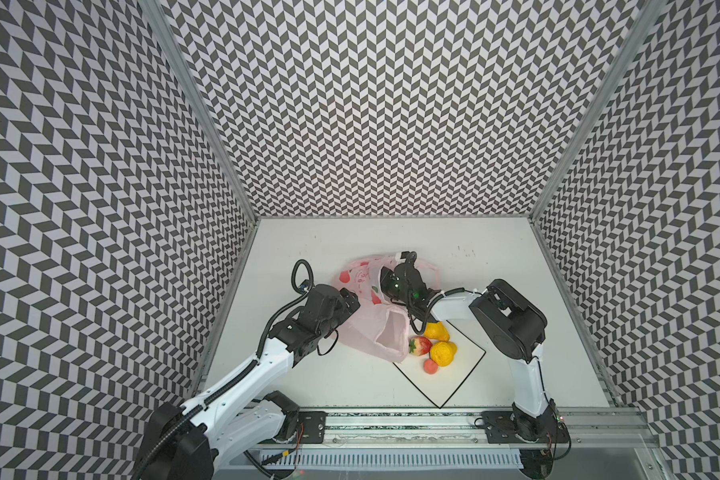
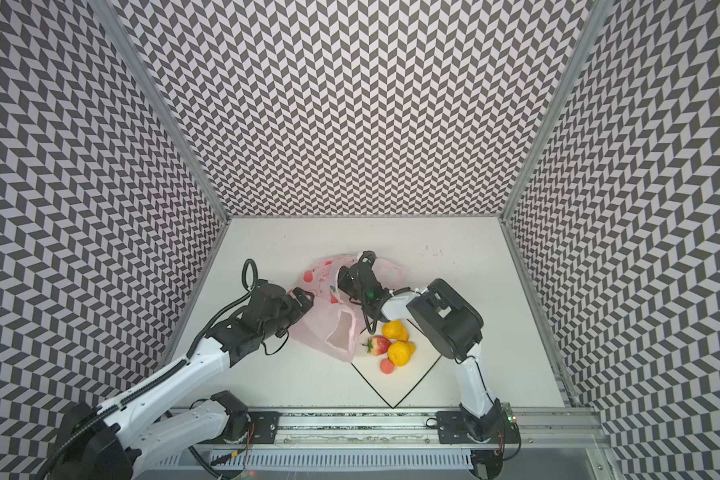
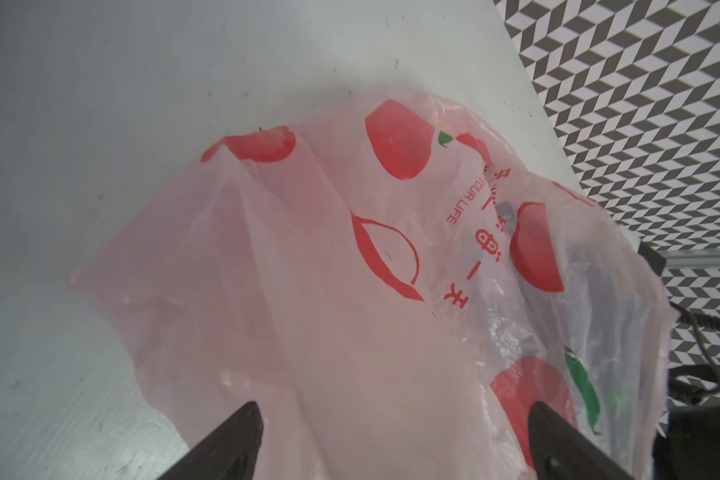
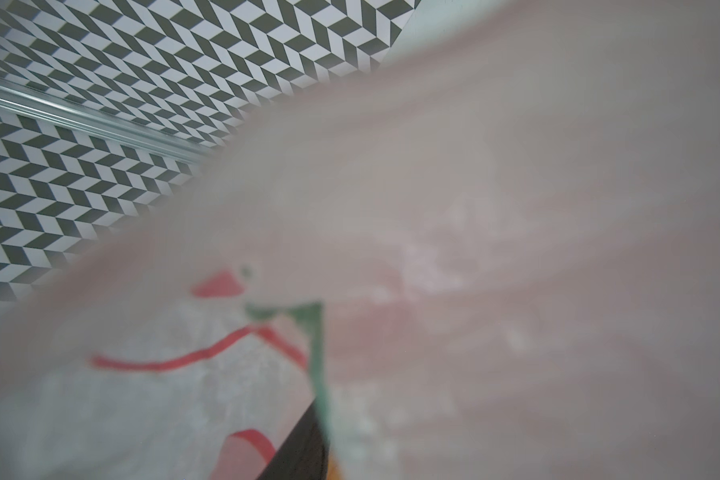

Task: Take the fake fruits out of the plastic bag

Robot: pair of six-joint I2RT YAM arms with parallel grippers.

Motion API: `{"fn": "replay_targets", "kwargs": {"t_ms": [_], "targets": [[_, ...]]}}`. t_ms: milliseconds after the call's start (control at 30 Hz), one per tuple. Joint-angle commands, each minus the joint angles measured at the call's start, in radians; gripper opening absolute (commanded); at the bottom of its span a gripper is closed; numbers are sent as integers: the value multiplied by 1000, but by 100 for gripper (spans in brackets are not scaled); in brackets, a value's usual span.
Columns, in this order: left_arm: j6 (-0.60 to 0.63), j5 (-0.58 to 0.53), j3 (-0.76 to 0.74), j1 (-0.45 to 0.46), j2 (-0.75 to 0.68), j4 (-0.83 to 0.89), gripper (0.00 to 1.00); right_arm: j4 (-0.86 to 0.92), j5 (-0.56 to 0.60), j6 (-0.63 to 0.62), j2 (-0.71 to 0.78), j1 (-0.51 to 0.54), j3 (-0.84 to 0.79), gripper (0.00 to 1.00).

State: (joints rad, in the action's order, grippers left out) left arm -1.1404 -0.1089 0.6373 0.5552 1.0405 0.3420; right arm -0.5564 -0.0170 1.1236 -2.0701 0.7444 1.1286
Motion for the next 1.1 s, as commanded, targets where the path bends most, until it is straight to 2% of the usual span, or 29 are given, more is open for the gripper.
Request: {"fn": "replay_targets", "kwargs": {"t_ms": [0, 167, 267, 333, 367, 500, 700, 867, 967, 1067], "targets": [[40, 50, 4, -16, 26, -55, 99, -14, -13, -16, 38, 10, 6, 48], [82, 70, 1, -38, 70, -100, 76, 0, -20, -35, 46, 11, 7, 49], [134, 72, -13, -42, 58, -153, 40, 1, -32, -47, 55, 10, 3, 49], [175, 69, -9, -43, 46, -176, 9, 8, -39, -57, 69, 10, 0, 50], [193, 67, -1, -43, 45, -172, 0, 10, -41, -63, 77, 10, -2, 51], [310, 66, 52, -41, 35, -150, 0, 29, -48, -100, 120, 10, -10, 54], [542, 138, 119, -41, -26, -167, 0, 77, -37, -155, 182, 12, -34, 58], [685, 170, 157, -41, -51, -138, 0, 93, -48, -168, 208, 16, -63, 62], [727, 169, 149, -42, -55, -138, 0, 91, -52, -168, 197, 22, -80, 65], [708, 164, 107, -59, -52, -150, 0, 89, -54, -162, 176, 23, -85, 67]]}}
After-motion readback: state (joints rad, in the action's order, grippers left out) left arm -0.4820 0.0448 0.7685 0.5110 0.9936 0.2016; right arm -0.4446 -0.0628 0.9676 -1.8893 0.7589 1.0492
